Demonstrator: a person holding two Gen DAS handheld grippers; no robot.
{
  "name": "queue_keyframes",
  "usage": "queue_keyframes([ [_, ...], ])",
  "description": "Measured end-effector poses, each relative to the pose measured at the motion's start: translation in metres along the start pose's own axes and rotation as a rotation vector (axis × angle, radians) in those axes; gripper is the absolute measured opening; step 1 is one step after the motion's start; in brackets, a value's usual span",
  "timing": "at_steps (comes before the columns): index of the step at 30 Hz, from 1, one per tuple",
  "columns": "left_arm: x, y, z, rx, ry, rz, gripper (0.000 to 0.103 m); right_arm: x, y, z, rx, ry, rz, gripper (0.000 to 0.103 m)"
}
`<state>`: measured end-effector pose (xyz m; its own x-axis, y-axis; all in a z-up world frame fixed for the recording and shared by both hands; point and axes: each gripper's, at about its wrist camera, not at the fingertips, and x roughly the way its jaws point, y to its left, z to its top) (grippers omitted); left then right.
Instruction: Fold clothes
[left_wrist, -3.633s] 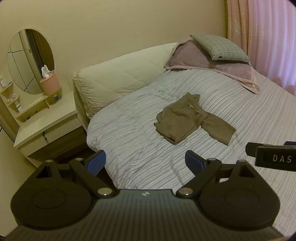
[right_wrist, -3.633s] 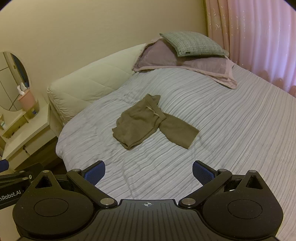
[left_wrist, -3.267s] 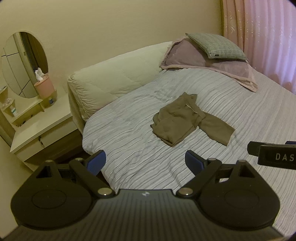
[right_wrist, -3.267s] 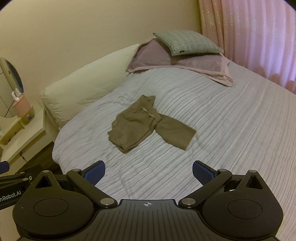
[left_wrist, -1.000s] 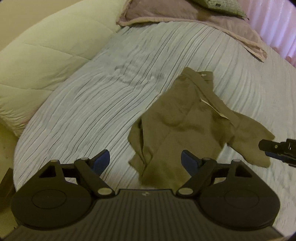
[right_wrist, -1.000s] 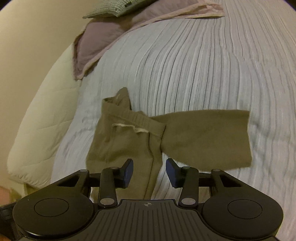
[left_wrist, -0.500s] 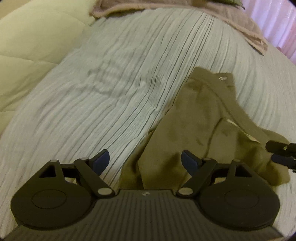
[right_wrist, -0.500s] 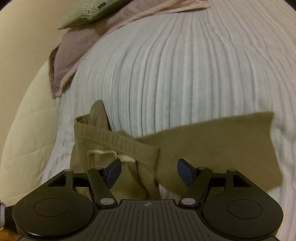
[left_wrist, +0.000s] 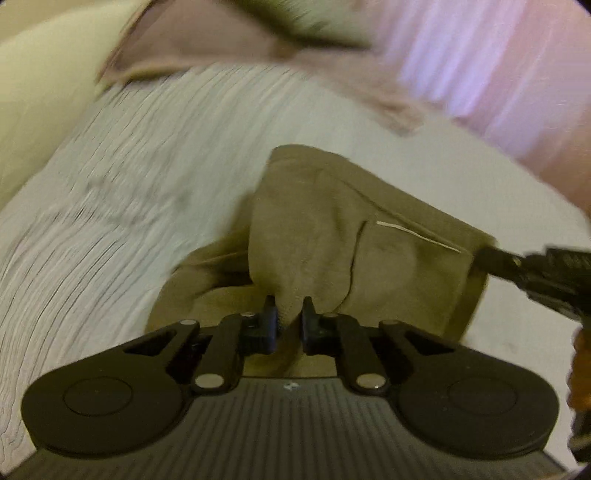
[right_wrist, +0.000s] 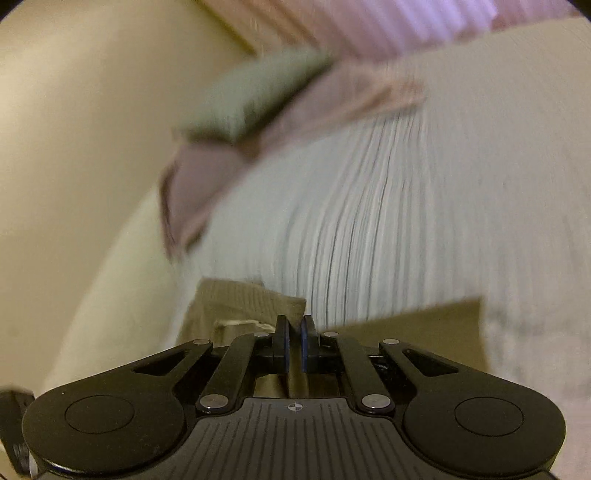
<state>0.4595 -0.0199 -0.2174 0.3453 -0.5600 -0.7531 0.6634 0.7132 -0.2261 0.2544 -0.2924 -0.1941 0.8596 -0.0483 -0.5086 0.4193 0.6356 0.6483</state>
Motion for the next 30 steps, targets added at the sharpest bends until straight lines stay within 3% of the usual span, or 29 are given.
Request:
queue_keyframes([
  [5, -0.072, -0.109, 0.002, 0.075, -0.119, -0.12, 0.008, -0.14, 0.001, 0.048, -0.03, -0.24, 0.062, 0.004],
  [11, -0.168, -0.269, -0.018, 0.157, -0.289, -0.32, 0.008, -0.348, -0.008, 0.094, -0.141, -0.549, 0.122, 0.004],
  [14, -0.206, -0.365, -0.052, 0.219, -0.341, -0.458, 0.008, -0.465, -0.032, 0.095, -0.224, -0.695, 0.072, 0.004],
  [15, -0.213, -0.396, -0.065, 0.244, -0.331, -0.501, 0.01, -0.497, -0.043, 0.092, -0.246, -0.701, 0.018, 0.004],
  [16, -0.214, -0.428, -0.08, 0.275, -0.287, -0.539, 0.016, -0.527, -0.056, 0.087, -0.263, -0.691, -0.052, 0.004],
  [17, -0.215, -0.459, -0.095, 0.305, -0.242, -0.577, 0.02, -0.554, -0.07, 0.082, -0.268, -0.659, -0.137, 0.02],
  [18, -0.213, -0.486, -0.11, 0.332, -0.183, -0.602, 0.031, -0.575, -0.086, 0.075, -0.251, -0.617, -0.244, 0.038],
  [19, -0.207, -0.506, -0.126, 0.355, -0.103, -0.606, 0.037, -0.594, -0.102, 0.065, -0.223, -0.577, -0.359, 0.09],
  [20, -0.201, -0.527, -0.141, 0.378, -0.023, -0.61, 0.037, -0.611, -0.12, 0.052, -0.195, -0.53, -0.452, 0.102],
  [22, -0.189, -0.555, -0.168, 0.445, 0.092, -0.566, 0.037, -0.638, -0.155, 0.023, -0.128, -0.42, -0.598, 0.102],
  [24, -0.175, -0.57, -0.189, 0.513, 0.173, -0.46, 0.037, -0.653, -0.185, -0.009, -0.032, -0.291, -0.714, 0.102],
  [27, -0.166, -0.585, -0.21, 0.564, 0.267, -0.303, 0.037, -0.661, -0.219, -0.057, 0.121, -0.116, -0.788, 0.102],
  [30, -0.164, -0.588, -0.221, 0.586, 0.309, -0.197, 0.039, -0.663, -0.236, -0.088, 0.22, -0.006, -0.813, 0.102],
])
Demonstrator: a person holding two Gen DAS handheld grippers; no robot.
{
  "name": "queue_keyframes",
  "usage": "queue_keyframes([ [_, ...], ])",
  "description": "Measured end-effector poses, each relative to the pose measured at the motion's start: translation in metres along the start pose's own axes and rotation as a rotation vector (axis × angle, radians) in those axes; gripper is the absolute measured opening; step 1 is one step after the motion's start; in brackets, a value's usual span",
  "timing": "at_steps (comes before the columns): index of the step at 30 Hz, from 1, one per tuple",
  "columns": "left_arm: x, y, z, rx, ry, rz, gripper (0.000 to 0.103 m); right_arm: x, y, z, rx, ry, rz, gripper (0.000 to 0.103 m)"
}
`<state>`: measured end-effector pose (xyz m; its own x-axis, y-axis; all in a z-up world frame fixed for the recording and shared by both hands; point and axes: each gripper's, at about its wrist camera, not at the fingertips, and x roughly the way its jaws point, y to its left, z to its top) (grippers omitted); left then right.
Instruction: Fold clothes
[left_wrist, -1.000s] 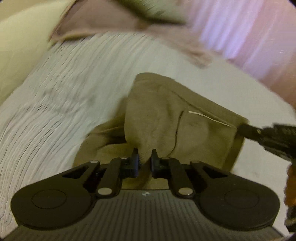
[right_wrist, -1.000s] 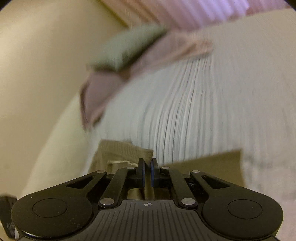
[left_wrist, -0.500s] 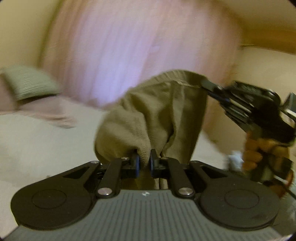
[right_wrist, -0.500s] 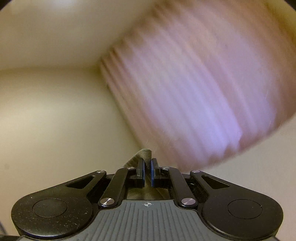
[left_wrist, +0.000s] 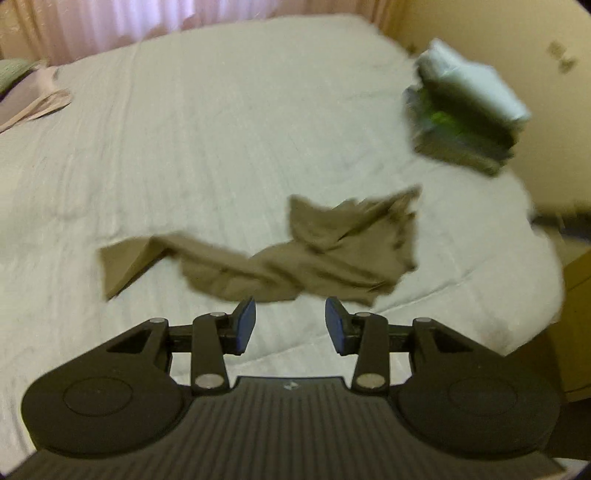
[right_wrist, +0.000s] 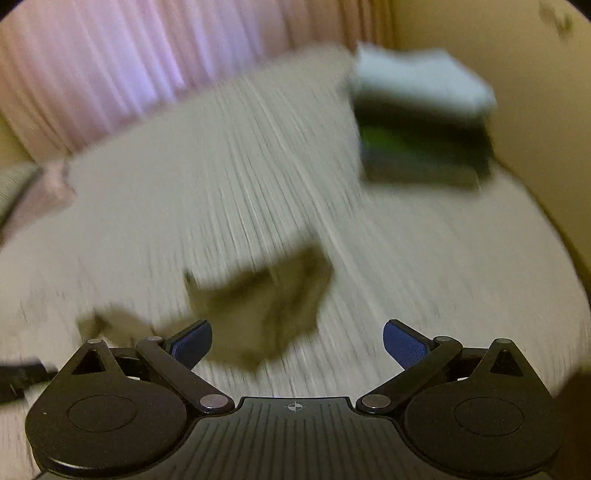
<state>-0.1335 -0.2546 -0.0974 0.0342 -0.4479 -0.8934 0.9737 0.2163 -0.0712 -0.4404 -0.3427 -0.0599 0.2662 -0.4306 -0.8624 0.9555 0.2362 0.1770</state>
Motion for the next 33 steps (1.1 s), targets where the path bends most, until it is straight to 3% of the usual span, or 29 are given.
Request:
queue_keyframes([
  [2, 0.0, -0.001, -0.005, 0.02, 0.01, 0.038, 0.04, 0.006, 0.007, -0.013, -0.001, 0.046, -0.009, 0.102],
  [7, 0.002, 0.004, -0.001, 0.083, -0.006, 0.086, 0.044, 0.0, 0.032, -0.033, -0.093, 0.048, -0.013, 0.102],
  [19, 0.0, 0.064, 0.006, 0.113, -0.045, 0.058, 0.046, 0.03, 0.123, -0.016, -0.181, 0.001, -0.011, 0.102],
  [33, 0.023, 0.108, 0.016, 0.113, -0.01, 0.021, 0.046, 0.055, 0.154, -0.01, -0.149, 0.032, -0.058, 0.102],
])
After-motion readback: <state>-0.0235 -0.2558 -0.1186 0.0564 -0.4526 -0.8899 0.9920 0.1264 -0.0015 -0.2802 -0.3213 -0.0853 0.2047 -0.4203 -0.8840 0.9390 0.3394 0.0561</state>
